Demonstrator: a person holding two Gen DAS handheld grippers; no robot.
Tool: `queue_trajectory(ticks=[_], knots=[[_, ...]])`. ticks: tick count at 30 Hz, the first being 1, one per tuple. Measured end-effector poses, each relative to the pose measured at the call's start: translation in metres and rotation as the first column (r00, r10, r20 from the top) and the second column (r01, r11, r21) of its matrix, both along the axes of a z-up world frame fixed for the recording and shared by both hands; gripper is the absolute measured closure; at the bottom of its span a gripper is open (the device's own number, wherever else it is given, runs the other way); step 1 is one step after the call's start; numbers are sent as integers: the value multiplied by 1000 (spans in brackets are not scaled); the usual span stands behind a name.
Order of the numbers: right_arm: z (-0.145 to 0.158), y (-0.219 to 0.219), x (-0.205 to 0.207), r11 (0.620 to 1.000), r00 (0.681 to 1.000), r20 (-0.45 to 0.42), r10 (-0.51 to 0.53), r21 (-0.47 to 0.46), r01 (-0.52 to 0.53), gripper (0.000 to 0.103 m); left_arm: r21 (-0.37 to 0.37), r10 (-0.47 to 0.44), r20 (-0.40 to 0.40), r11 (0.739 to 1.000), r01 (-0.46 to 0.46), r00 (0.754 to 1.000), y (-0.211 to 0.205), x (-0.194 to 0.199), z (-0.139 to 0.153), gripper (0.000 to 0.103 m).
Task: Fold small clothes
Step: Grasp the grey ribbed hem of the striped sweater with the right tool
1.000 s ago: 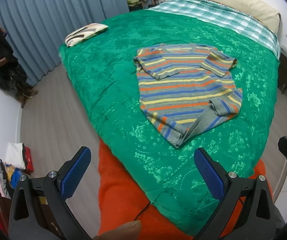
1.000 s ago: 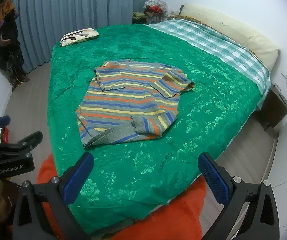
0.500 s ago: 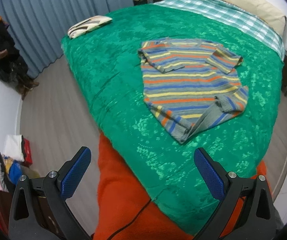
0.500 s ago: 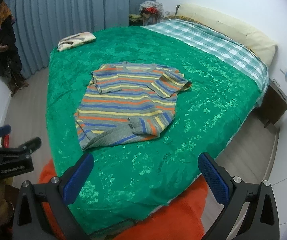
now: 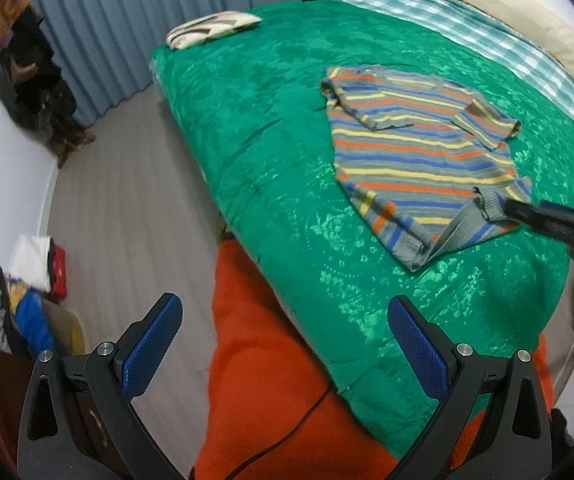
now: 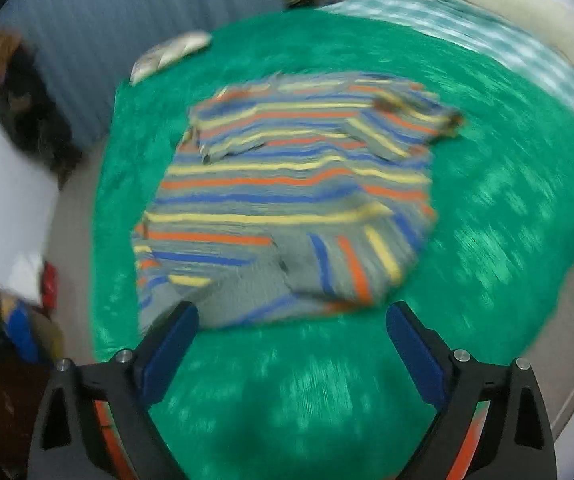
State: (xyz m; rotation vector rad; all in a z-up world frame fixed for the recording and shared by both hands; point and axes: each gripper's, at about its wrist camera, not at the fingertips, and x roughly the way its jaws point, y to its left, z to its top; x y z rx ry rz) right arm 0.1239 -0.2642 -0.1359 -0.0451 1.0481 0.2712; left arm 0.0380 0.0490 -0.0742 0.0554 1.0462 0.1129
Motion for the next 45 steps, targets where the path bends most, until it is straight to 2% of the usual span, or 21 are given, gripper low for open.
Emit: queue_trajectory(ticks=[2,3,5,6,9,14,18,22,24,25,26,28,31,32,34,37,39,40,41,42,45], knots=[[-20,18,27,1000,999,-32,4,-30,-5,18,-7,3,-4,1000,-3,1000,2,-2,0,1],[-34,22,41,999,998,-67,-6,-54,3,25,-7,2,-3,1000,-2,1000,3,-2,0,1],[-56,20,56,995,994,-102,-44,-97,34,87,-4,7,7,1000,-7,1000,7,-5,1,1],[-61,11,60,993,992,-104,-71,-97,61,92,-6,11,10,1000,-11,1000,10,-6,1,1],[-34,-22,38,990,990,-58,-129,43,131,93,-28,24,13,999,-24,1000,22,-10,-5,1],[15,-76,-39,979,987,-1,-163,121,162,97,-106,16,-7,994,-17,1000,27,-6,-20,1],[10,-108,-79,966,971,-40,-237,97,240,100,-148,-17,-36,989,12,999,17,4,-27,1],[-15,-131,-86,939,940,-96,-327,75,335,100,-199,-27,-36,980,19,999,15,6,-23,1],[-15,-135,-86,931,929,-57,-365,-23,364,96,-199,-13,-26,980,7,1000,19,5,-21,1],[-12,-133,-87,922,923,-29,-383,-75,380,83,-196,1,-22,981,-5,1000,23,4,-21,1],[-6,-130,-86,917,921,-2,-390,-97,388,64,-194,16,-22,981,-20,1000,27,3,-23,1],[6,-117,-82,944,944,9,-329,-12,329,54,-194,38,-32,980,-43,999,33,3,-28,1],[19,-68,-66,980,994,-27,-107,167,110,54,-202,54,-51,977,-63,997,39,4,-34,1],[17,-40,-56,965,998,-57,14,263,1,54,-208,54,-51,976,-63,997,40,3,-34,1],[8,3,-39,924,982,-84,168,359,-128,55,-219,49,-46,974,-58,998,41,1,-31,1],[-19,61,-13,927,953,-87,290,274,-257,55,-214,56,-23,975,-59,998,45,-7,-24,1],[-40,82,2,930,943,-120,309,247,-273,55,-210,76,-12,975,-77,997,52,-13,-22,1],[-50,89,8,931,938,-135,318,231,-283,60,-211,84,-14,974,-85,996,55,-14,-22,1],[-57,94,13,937,938,-146,315,204,-283,85,-214,97,-19,972,-99,995,61,-17,-24,1],[-61,96,14,941,940,-147,309,190,-280,96,-218,105,-23,970,-108,994,65,-18,-25,1],[-46,104,3,914,929,-121,350,260,-310,95,-230,130,-30,964,-134,991,76,-22,-31,1]])
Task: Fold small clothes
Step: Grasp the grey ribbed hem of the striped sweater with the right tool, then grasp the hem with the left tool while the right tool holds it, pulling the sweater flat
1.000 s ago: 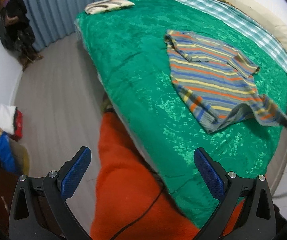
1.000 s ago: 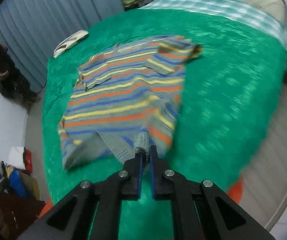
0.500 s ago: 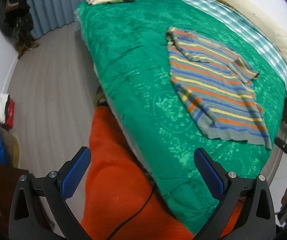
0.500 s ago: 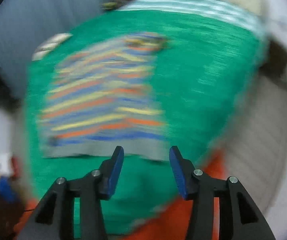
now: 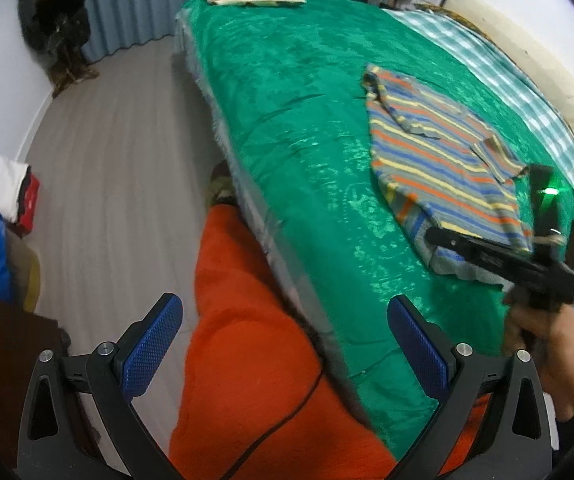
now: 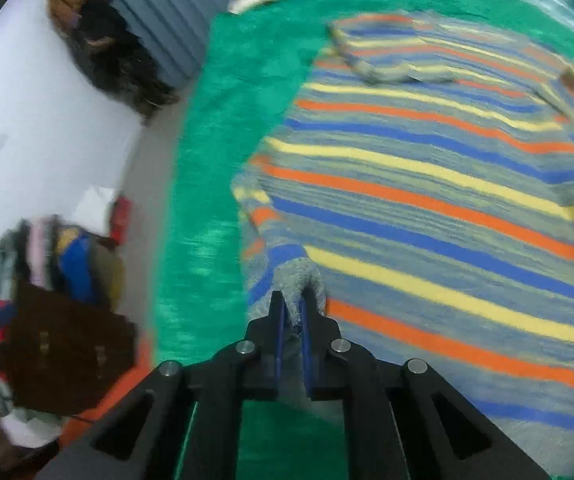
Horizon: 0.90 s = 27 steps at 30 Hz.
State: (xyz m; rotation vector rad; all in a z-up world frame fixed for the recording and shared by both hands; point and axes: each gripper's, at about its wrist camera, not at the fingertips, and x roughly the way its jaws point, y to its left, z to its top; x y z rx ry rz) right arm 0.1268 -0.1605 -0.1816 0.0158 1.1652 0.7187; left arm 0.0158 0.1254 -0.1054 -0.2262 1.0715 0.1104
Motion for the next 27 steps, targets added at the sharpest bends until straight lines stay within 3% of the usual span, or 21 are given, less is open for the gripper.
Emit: queue_trajectory(ticks=[4,6,7,10,14,16,18,21,24,26,27], knots=[[12,37,-42,980,982,18,188,64,-189,95,-52,12,9,999,-11,1000,8,11,-12,1],[0,43,-47,964,971,-57,233,147,-222,79,-101,-9,13,995,11,1000,10,20,-18,1],[-4,43,-51,966,970,-72,232,138,-220,57,-145,-40,19,988,43,999,9,28,-23,1],[4,19,-61,966,976,-53,213,160,-202,54,-235,-115,36,965,120,993,-2,52,-36,1],[38,-67,-66,977,1000,-4,30,210,-29,54,-279,-190,49,940,196,981,-27,92,-60,1],[54,-136,-67,971,989,37,-146,198,136,54,-274,-190,42,942,194,981,-41,112,-73,2],[63,-196,-66,940,949,64,-309,170,294,54,-254,-210,25,944,210,977,-50,121,-84,3],[55,-282,-54,858,862,22,-506,108,501,52,-232,-239,-1,945,232,971,-62,127,-95,18],[41,-308,-46,848,858,-71,-508,135,513,53,-213,-249,12,946,246,968,-61,120,-94,22],[28,-307,-40,853,868,-124,-480,165,495,53,-239,-261,29,936,260,965,-62,115,-92,35],[21,-303,-38,859,876,-161,-455,181,480,53,-250,-268,27,931,266,963,-62,115,-94,50]])
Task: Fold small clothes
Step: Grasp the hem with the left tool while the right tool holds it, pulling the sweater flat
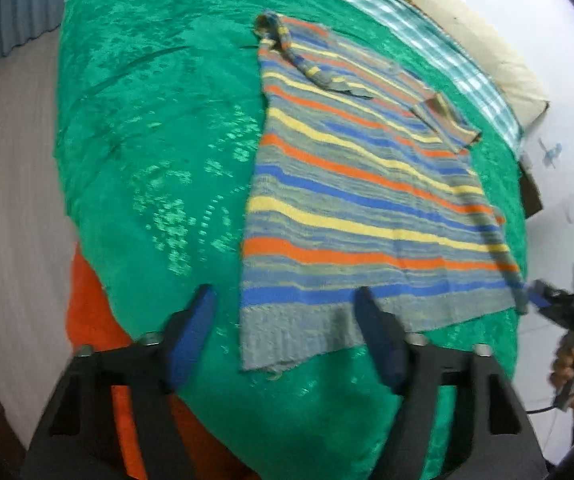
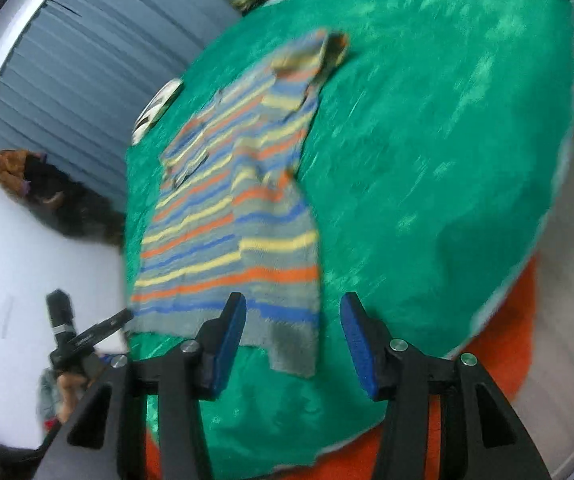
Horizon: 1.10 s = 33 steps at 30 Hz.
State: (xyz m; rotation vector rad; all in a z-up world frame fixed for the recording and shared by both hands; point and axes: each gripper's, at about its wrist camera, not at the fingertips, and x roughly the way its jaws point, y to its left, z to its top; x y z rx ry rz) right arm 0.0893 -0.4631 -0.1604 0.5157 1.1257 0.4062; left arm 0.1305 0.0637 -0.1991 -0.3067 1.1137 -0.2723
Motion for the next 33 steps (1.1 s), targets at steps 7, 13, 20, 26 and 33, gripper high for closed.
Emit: queue_trajectory(ticks=[7,13,20,26,33], knots=[[-14,22,-6,996,999,-35,37,83,-34,96,-81,-71,-58,994,67,996,5,2,8,99],[18,7,-10,984,999,-34,-3,178,9,96,-54,-104,-41,993,102,994,23,3,37,99],[-43,17,-15,1000,976,-215,-26,5,28,96,81,-106,-123,990,117,987,15,0,4,99],[-36,31,-17,994,984,-177,-1,-109,-18,96,118,-79,-140,988,96,987,12,0,-10,99],[-18,27,-20,990,983,-181,32,-126,-56,64,208,-64,-132,974,91,989,19,-15,3,66]])
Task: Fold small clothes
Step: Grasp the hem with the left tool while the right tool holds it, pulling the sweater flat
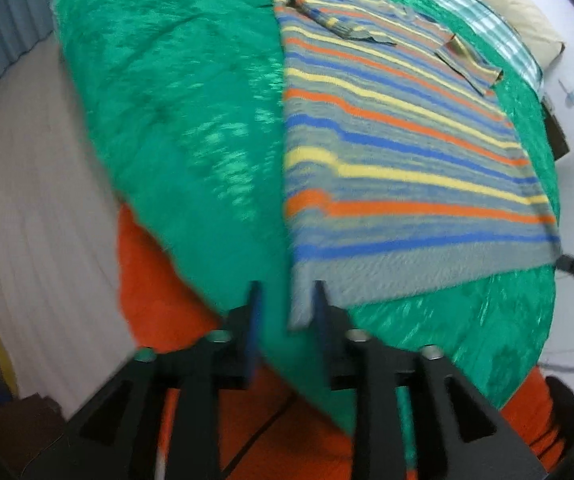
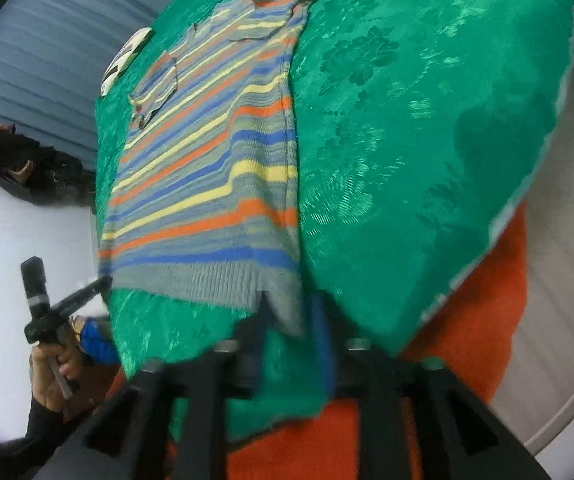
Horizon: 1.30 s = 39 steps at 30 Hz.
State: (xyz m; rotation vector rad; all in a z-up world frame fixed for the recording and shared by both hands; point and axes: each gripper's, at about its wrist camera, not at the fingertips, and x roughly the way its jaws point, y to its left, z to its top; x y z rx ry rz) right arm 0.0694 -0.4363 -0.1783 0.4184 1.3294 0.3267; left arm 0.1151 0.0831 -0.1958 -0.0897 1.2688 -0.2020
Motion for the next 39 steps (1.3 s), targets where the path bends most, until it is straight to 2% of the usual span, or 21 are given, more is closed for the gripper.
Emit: queue_trajectory(ticks=[4,6,8,10,12,13,14,15,16,18,21,23,25,28,30,32,33,34,36,38,39], knots=[[34,-32,3,1000,995,95,-23,22,21,64,56,50,113,997,-57,992,23,-11,36,68],[40,-36,20,1000,990,137,-24,21,21,64,26,59,181,998,-65,982,22,-5,53,68],[30,-29,47,999,989,144,-9,44,2,64,-25,43,224,999,-38,974,9,6,61,68],[8,-21,70,998,994,110,-6,69,-2,64,-60,-16,232,998,31,972,-15,17,53,68],[-18,-12,88,995,998,59,-2,96,-4,73,-66,-59,216,995,75,975,-39,26,36,68],[-27,-9,92,992,999,38,0,123,-4,94,-53,-93,190,993,105,977,-51,29,21,74],[-31,-5,95,990,1000,20,14,139,-17,96,-8,-131,156,991,134,979,-62,30,4,78],[-28,-2,94,993,999,21,26,112,-29,97,34,-154,134,988,151,979,-68,28,-6,84],[-22,-1,91,998,999,39,31,50,-33,97,82,-178,134,982,168,975,-72,23,-17,84],[-4,-7,84,995,996,83,26,-93,-18,97,88,-175,168,983,162,970,-71,14,-20,84],[-3,-4,81,990,996,82,35,-137,-24,97,71,-138,156,989,129,978,-67,13,-17,84],[-3,5,81,981,994,90,60,-187,-42,94,74,-131,147,990,122,980,-67,11,-9,78],[6,11,78,974,993,109,48,-226,-22,88,55,-99,191,994,90,977,-58,1,9,60],[35,28,58,943,971,201,133,-326,-62,88,9,-37,241,999,36,970,-41,-11,20,51],[51,46,41,949,943,254,216,-281,-142,88,-8,-43,235,999,46,971,-39,-12,15,51],[47,64,28,946,924,250,290,-224,-236,88,68,-105,171,993,94,980,-49,-12,-5,52],[37,71,24,939,921,224,319,-207,-275,88,106,-129,141,988,115,982,-52,-12,-13,56],[22,74,20,932,923,189,334,-214,-294,88,146,-149,121,981,131,981,-54,-16,-20,56],[-11,68,13,917,939,79,336,-253,-307,90,147,-130,117,983,113,985,-49,-23,-13,55],[-10,57,5,932,952,76,297,-240,-272,92,127,-98,134,989,81,986,-45,-28,4,57],[-3,58,2,926,951,75,300,-263,-271,92,111,-93,164,991,76,982,-46,-29,14,52]])
